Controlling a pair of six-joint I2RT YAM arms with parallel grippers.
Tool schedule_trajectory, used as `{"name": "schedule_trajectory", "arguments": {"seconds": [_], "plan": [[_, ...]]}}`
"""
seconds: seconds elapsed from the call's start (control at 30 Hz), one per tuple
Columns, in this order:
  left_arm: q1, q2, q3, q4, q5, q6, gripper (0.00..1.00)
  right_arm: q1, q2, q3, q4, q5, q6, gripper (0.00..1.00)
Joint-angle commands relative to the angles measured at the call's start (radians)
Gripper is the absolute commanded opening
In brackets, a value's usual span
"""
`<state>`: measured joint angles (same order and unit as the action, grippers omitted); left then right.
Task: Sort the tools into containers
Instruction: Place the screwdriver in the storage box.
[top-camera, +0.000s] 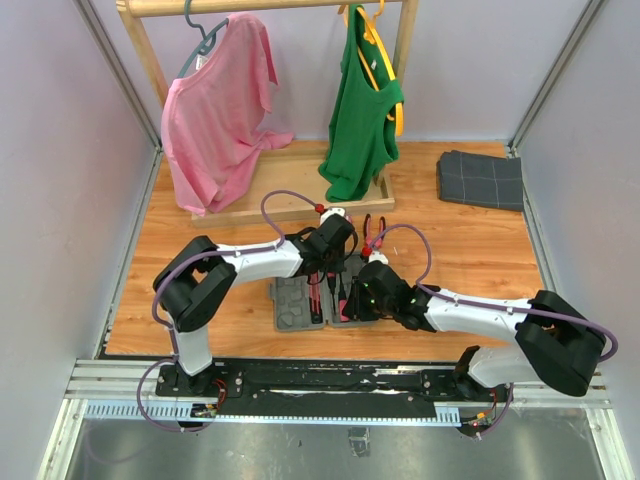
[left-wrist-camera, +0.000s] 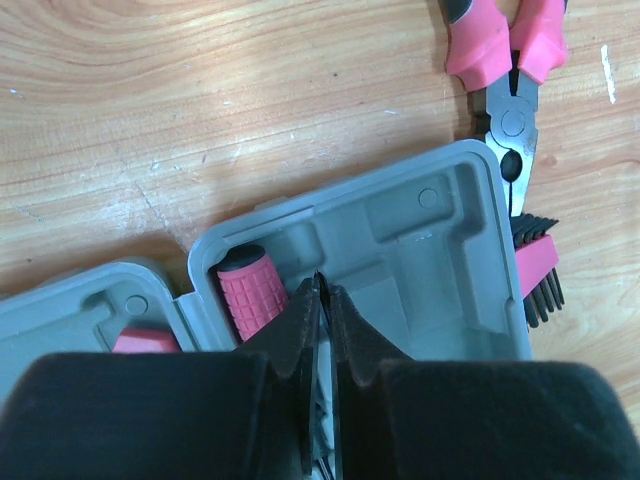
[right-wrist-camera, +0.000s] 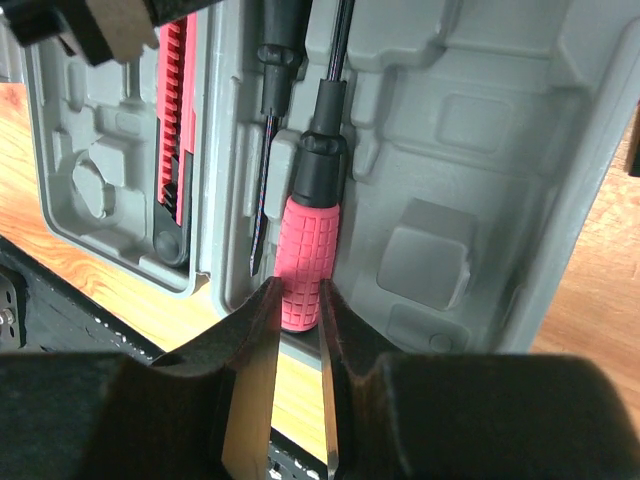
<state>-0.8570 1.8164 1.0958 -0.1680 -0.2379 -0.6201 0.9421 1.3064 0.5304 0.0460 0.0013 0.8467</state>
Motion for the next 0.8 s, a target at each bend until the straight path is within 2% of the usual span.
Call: {"name": "schedule_trajectory", "arguments": {"seconds": [0.0, 0.47, 0.77], "plan": [[-0.010, 0.068, 0.015, -0.086, -0.057, 0.025, 0.08, -0.011, -0.001, 0.001, -0.083, 0.043, -0.005, 0.22], [-0.010, 0.135, 0.053, -0.259, -0.087, 0.069, 0.03, -0.011, -0.001, -0.011, -0.087, 0.044, -0.015, 0.22], [-0.009, 0.223, 0.077, -0.280, -0.057, 0.101, 0.02, -0.011, 0.005, -0.009, -0.095, 0.045, -0.015, 0.22]]}}
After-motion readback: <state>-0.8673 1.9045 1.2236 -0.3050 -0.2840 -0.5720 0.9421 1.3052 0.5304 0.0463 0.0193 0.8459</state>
